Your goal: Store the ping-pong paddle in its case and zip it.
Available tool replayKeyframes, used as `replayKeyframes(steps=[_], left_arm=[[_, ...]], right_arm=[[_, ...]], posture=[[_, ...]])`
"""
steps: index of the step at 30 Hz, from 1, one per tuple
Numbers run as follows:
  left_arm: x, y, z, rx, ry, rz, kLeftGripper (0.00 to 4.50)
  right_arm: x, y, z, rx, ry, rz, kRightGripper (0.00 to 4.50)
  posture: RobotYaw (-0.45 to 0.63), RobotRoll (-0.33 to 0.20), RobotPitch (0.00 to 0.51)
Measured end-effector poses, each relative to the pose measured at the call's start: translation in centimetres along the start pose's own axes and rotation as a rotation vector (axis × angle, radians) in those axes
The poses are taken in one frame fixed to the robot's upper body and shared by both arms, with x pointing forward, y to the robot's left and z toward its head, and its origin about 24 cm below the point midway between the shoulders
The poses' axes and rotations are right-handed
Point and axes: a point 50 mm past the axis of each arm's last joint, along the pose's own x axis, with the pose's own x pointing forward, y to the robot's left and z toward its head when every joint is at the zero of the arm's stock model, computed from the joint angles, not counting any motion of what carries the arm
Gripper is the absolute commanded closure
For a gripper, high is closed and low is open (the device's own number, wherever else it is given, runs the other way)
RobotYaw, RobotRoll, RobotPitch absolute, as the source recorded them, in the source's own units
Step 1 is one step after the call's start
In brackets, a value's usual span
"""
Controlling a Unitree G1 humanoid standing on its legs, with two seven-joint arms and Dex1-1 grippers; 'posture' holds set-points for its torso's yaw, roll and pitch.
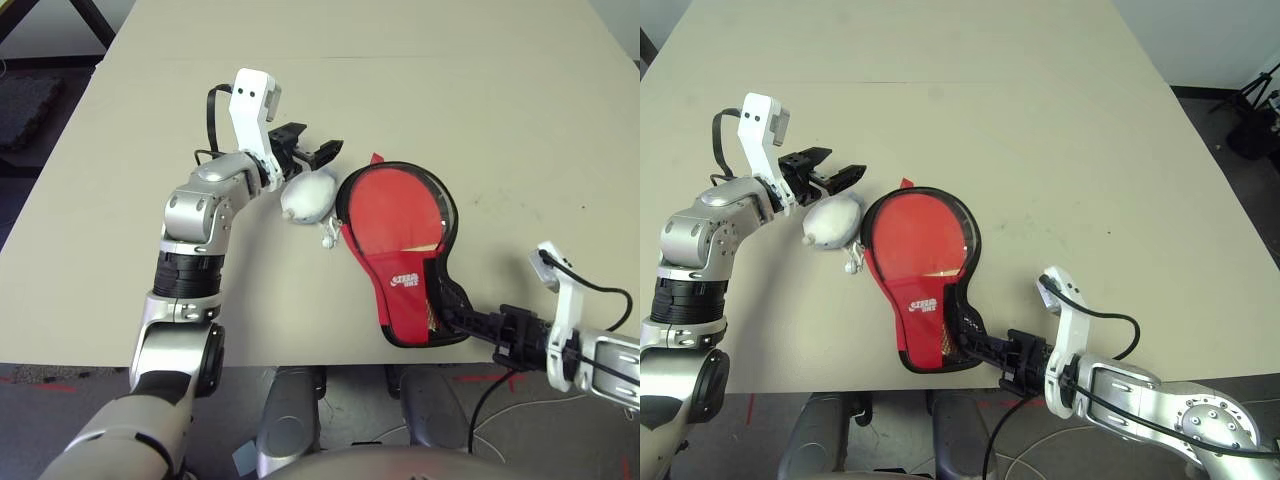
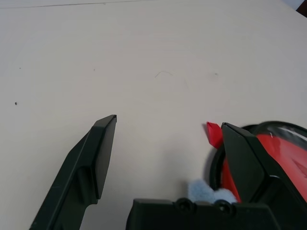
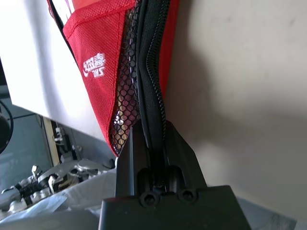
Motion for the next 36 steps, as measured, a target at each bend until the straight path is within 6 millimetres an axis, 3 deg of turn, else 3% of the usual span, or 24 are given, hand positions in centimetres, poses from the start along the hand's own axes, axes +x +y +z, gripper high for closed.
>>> replayKeyframes(steps=[6,12,15,20,24,28,36], left_arm=[[0.1,0.0,-0.1,-0.004,0.003,-0.002,0.00],[0.2,0.0,-0.1,0.001,-0.001,-0.007,0.00],[0.1,0.0,0.1,0.008,-0.008,-0.008,0.00],[0.2,0.3,0.7,0.026,-0.027,-0.010,0.00],[0.2,0.6,1.2,0.040,-0.038,-0.008,0.00],[0.4,0.9,1.5,0.046,-0.047,-0.013,0.00],[0.8,0.6,1.9,0.073,-0.064,-0.040,0.00]], right_arm=[[0.3,0.3,0.6,-0.023,-0.006,0.011,4.45],[0.1,0.0,2.3,-0.069,-0.033,-0.021,2.46],[-1.4,-0.2,5.2,-0.157,-0.071,-0.077,1.48],[-4.2,1.3,9.9,-0.358,-0.120,-0.156,0.02],[-3.9,2.9,11.6,-0.537,-0.165,-0.152,0.02],[-0.6,3.0,9.4,-0.604,-0.053,-0.067,0.02],[1.8,3.4,8.2,-0.826,0.024,-0.099,0.02]], posture=[[-0.05,0.000,0.265],[-0.04,0.000,0.262],[-0.04,0.000,0.261],[-0.04,0.000,0.257],[-0.05,0.000,0.255],[-0.05,0.000,0.253],[-0.05,0.000,0.252]])
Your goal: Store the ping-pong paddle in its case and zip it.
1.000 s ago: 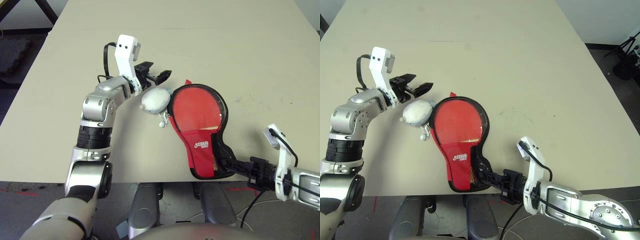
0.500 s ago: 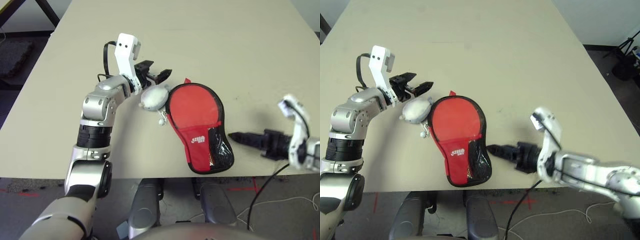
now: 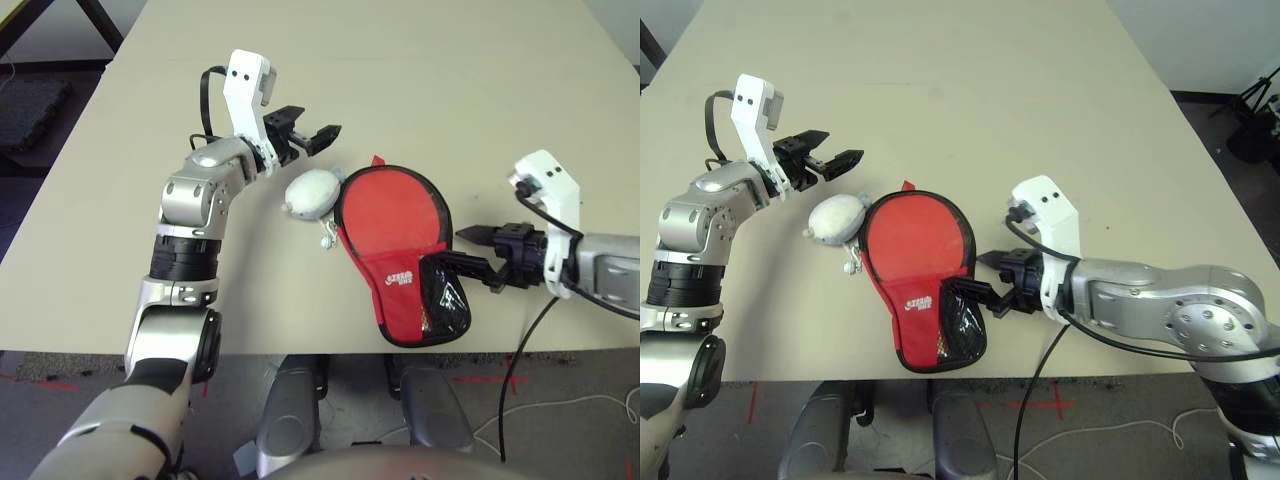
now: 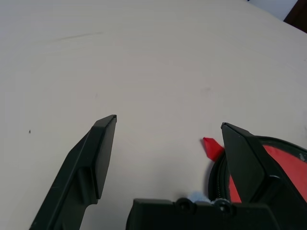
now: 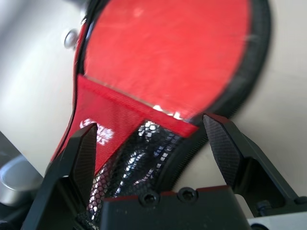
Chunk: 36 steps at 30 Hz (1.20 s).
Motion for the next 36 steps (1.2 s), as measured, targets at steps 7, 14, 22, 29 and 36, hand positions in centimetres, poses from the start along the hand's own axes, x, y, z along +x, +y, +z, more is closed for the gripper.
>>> replayKeyframes(steps=[7,14,22,29,36], left_arm=[[0.1,-0.2,0.0,0.007,-0.003,-0.014,0.00],[0.3,-0.4,-0.1,0.011,0.003,-0.038,0.00],[-0.6,-0.8,-0.2,0.118,0.093,-0.198,0.00],[-2.8,0.5,1.0,0.221,0.203,-0.201,0.00],[-3.6,-0.8,0.2,0.254,0.289,-0.250,0.00]], right_arm=[[0.4,0.4,0.4,-0.093,-0.010,0.038,0.02],[1.5,0.8,-0.1,-0.178,0.018,0.079,0.02],[3.2,0.3,-0.5,-0.324,0.072,0.082,0.02],[4.4,-0.1,-0.2,-0.407,0.050,0.073,0.02],[4.9,-0.4,-0.1,-0.456,0.044,0.070,0.02]], posture=[[-0.06,0.000,0.255],[-0.07,0.000,0.257],[-0.06,0.000,0.257],[-0.03,0.000,0.257],[-0.02,0.000,0.256]])
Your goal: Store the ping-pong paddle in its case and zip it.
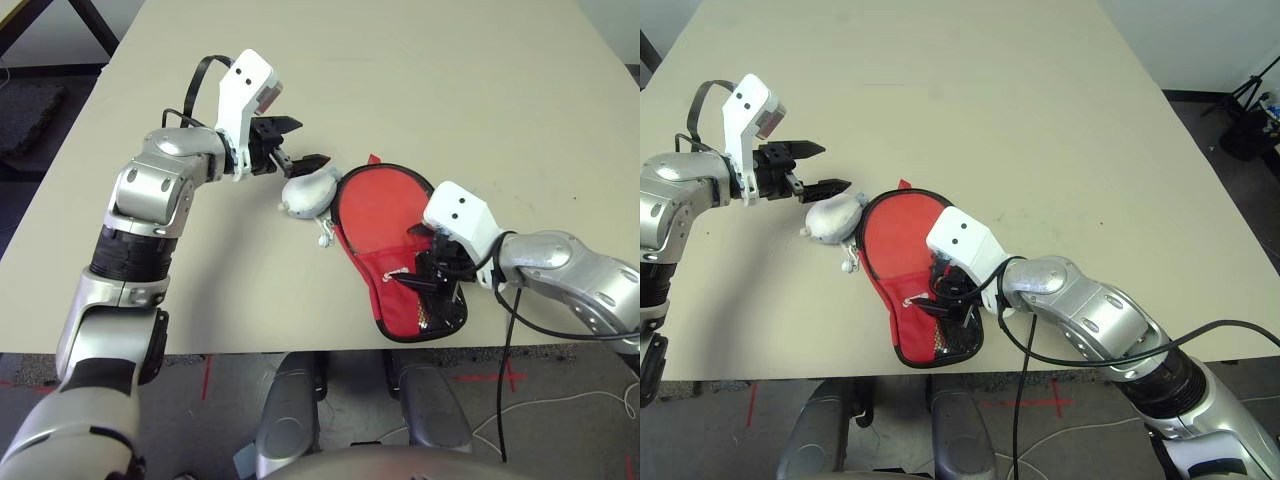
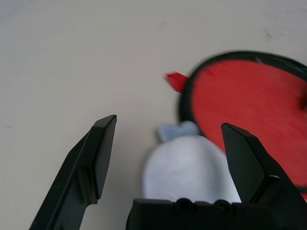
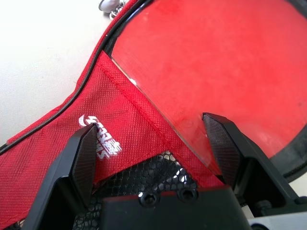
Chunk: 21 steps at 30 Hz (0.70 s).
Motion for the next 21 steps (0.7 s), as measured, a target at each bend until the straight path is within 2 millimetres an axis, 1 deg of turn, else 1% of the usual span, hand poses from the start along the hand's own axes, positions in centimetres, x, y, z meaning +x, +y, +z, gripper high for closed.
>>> replayKeyframes(steps=[5,13,16,21], left_arm=[[0.1,-1.0,-0.5,0.009,0.057,-0.059,0.00],[0.0,-1.4,-2.2,0.029,0.186,-0.079,0.00],[0.0,-1.3,-2.7,0.039,0.220,-0.070,0.00],[0.7,-0.8,-4.4,0.045,0.292,-0.039,0.00]], right_arm=[[0.1,-0.2,-0.1,-0.022,0.016,0.003,0.02],[0.2,0.0,-0.2,-0.034,0.024,0.015,0.02],[0.2,0.0,-0.1,-0.032,0.025,0.017,0.02],[0.3,0.1,-0.1,-0.028,0.023,0.016,0.02]], posture=[[-0.02,0.000,0.258],[-0.03,0.000,0.256],[-0.04,0.000,0.254],[-0.05,0.000,0.252]])
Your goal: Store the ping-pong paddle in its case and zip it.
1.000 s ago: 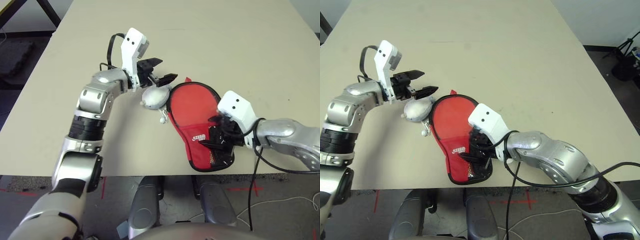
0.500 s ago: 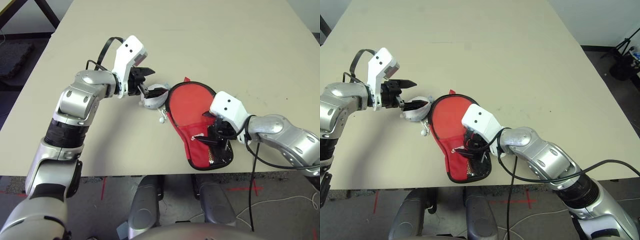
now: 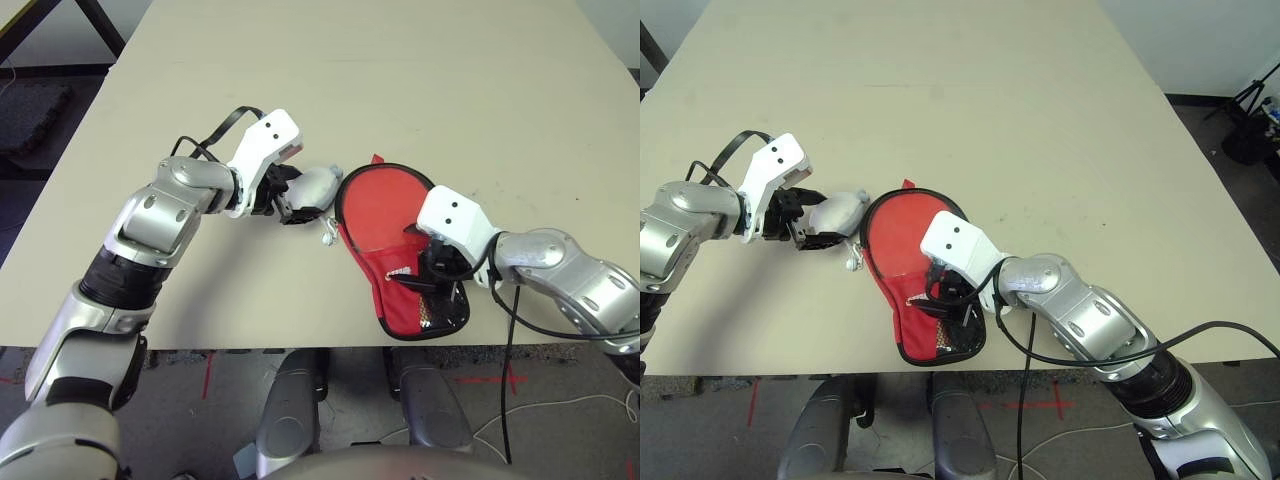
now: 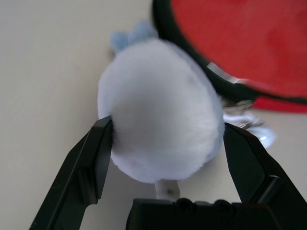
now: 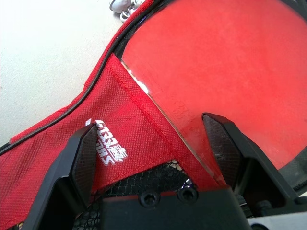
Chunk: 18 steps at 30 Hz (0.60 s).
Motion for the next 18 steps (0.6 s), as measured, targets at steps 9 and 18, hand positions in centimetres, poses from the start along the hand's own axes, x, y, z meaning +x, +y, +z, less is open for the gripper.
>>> replayKeyframes(steps=[9,18], left_arm=[[1.7,0.2,0.4,-0.030,-0.050,0.020,1.91],[2.1,1.0,1.3,-0.037,-0.088,0.055,3.84]], right_arm=[[0.0,-0.1,0.1,0.005,0.000,-0.015,0.00],[0.1,-0.1,0.0,0.012,-0.002,-0.021,0.00]], posture=[[-0.05,0.000,0.254],[-0.05,0.000,0.254]])
